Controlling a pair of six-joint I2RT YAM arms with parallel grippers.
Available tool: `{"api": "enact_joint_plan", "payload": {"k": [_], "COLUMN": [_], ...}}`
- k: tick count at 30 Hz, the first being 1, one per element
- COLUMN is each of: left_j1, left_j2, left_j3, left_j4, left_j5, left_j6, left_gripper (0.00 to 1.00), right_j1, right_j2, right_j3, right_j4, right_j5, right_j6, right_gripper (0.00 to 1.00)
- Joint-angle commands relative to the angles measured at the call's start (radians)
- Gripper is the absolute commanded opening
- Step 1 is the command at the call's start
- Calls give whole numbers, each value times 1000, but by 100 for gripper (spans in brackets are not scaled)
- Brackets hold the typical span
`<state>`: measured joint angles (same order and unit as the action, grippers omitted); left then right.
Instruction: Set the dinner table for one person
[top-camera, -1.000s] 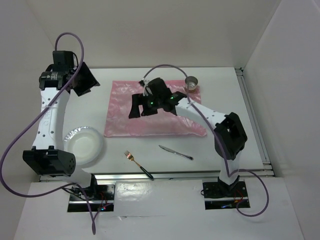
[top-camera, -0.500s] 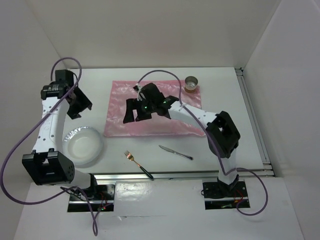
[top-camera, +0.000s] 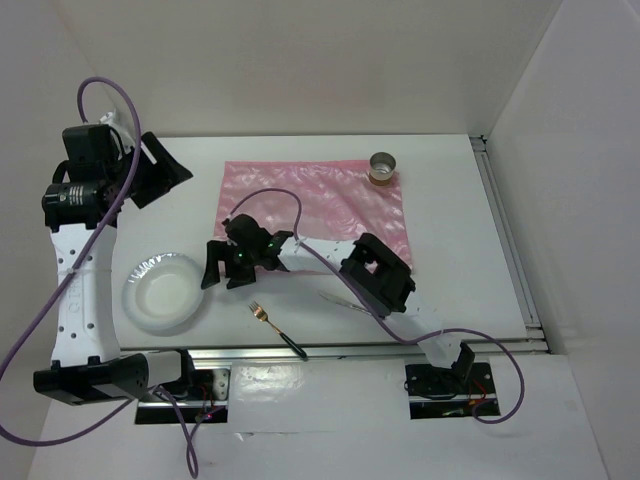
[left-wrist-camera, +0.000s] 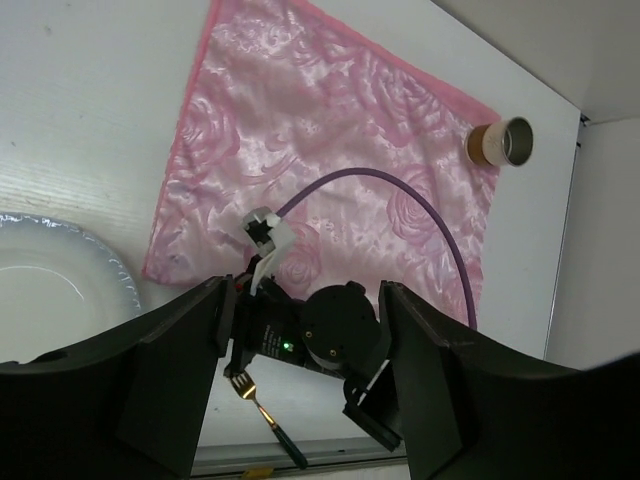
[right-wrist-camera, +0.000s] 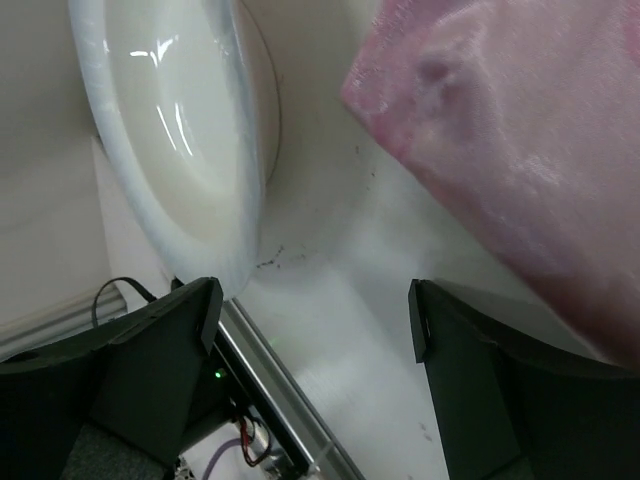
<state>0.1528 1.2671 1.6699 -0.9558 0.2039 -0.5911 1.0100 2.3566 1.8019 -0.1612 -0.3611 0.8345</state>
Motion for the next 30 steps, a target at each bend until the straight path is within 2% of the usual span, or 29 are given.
{"api": "enact_joint_plan", "payload": {"k": [1,8,13,18,22,26,27,30], "left_j1": [-1,-1,-1,-1,-1,-1,-1,-1], "left_j2": [-26,-63,-72,-81,-91,-101,-101,-110], "left_j3": [16,10,-10,-19,-38,-38,-38,-70], "left_j4": [38,17,8,8,8,8,8,29], "left_j5": [78,78,89,89,80,80,80,80], "left_j6": [89,108,108,108,108,108,108,108], "left_gripper": [76,76,76,76,76,76,76,76], "right_j1": [7,41,76,107,118,130,130,130], "right_j2": [44,124,230,262,262,251,239,216], "right_j3": [62,120,308,341,341,329,329,320], "right_j4": [94,130,68,43,43,43,43,69], "right_j5": [-10,-10,89,183,246,248,248,238], "right_j6": [100,143,134,146,134,123,123,123], "right_gripper": [87,83,82,75,67,53,43,28]}}
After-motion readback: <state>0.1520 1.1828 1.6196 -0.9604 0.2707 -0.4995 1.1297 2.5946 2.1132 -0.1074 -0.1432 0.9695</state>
